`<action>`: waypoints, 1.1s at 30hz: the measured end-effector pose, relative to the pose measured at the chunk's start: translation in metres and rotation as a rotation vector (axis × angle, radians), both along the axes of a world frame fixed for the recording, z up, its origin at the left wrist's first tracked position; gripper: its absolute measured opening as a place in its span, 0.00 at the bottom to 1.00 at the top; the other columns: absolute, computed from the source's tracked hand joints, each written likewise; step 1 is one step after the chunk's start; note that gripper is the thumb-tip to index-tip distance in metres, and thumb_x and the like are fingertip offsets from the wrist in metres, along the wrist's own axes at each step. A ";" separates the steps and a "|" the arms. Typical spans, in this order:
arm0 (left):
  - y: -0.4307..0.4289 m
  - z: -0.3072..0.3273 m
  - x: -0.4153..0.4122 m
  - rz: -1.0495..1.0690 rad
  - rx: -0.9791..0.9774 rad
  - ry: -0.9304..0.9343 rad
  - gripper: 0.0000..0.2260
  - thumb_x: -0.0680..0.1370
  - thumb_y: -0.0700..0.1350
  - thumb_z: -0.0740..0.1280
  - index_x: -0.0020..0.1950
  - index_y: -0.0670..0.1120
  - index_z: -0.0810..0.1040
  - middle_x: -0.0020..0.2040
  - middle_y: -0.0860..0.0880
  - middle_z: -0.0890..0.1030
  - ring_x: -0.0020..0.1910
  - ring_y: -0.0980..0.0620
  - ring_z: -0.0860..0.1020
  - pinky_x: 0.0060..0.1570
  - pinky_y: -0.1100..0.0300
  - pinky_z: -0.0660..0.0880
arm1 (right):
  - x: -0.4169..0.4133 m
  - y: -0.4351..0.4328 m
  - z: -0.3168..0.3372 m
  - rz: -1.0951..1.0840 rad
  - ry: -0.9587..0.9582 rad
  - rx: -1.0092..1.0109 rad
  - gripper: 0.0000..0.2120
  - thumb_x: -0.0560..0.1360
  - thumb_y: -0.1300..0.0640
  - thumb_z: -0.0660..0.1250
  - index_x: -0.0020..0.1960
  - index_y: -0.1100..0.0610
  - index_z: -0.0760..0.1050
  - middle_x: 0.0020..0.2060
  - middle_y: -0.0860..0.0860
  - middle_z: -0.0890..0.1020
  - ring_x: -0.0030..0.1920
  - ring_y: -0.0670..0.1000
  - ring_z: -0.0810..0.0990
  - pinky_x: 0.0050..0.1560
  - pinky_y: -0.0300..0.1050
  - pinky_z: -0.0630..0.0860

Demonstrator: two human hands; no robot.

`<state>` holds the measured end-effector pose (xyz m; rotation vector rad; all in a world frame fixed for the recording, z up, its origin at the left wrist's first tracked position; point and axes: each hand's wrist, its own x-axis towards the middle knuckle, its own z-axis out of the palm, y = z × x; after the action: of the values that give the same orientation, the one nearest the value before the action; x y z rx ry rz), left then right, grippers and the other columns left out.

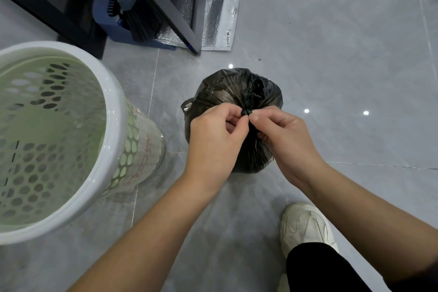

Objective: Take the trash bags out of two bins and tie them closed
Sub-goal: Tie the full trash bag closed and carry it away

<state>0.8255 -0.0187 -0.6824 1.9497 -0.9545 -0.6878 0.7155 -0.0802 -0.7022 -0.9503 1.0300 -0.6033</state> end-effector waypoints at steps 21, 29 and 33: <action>-0.002 -0.007 0.009 -0.117 -0.057 -0.237 0.04 0.72 0.41 0.68 0.43 0.45 0.82 0.38 0.54 0.79 0.38 0.56 0.77 0.39 0.66 0.74 | -0.004 -0.021 -0.025 0.326 0.460 -0.831 0.10 0.67 0.53 0.70 0.37 0.60 0.76 0.38 0.51 0.75 0.40 0.52 0.75 0.40 0.45 0.72; 0.008 0.000 0.022 -0.054 -0.112 -0.221 0.05 0.71 0.38 0.69 0.41 0.47 0.82 0.37 0.56 0.79 0.35 0.57 0.76 0.37 0.67 0.73 | -0.010 -0.015 -0.033 0.381 0.481 -0.960 0.05 0.71 0.54 0.68 0.41 0.55 0.78 0.36 0.41 0.71 0.38 0.47 0.73 0.39 0.45 0.69; 0.018 -0.011 0.029 -0.181 -0.047 -0.194 0.06 0.72 0.43 0.69 0.48 0.50 0.80 0.41 0.56 0.78 0.41 0.58 0.77 0.40 0.63 0.75 | -0.017 -0.010 -0.036 0.395 0.418 -0.908 0.04 0.71 0.59 0.66 0.39 0.58 0.77 0.37 0.47 0.75 0.39 0.51 0.76 0.39 0.50 0.74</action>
<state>0.8545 -0.0007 -0.6939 1.9301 -1.2667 -0.5785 0.6984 -0.0898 -0.7385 -2.0924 0.8766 -0.5450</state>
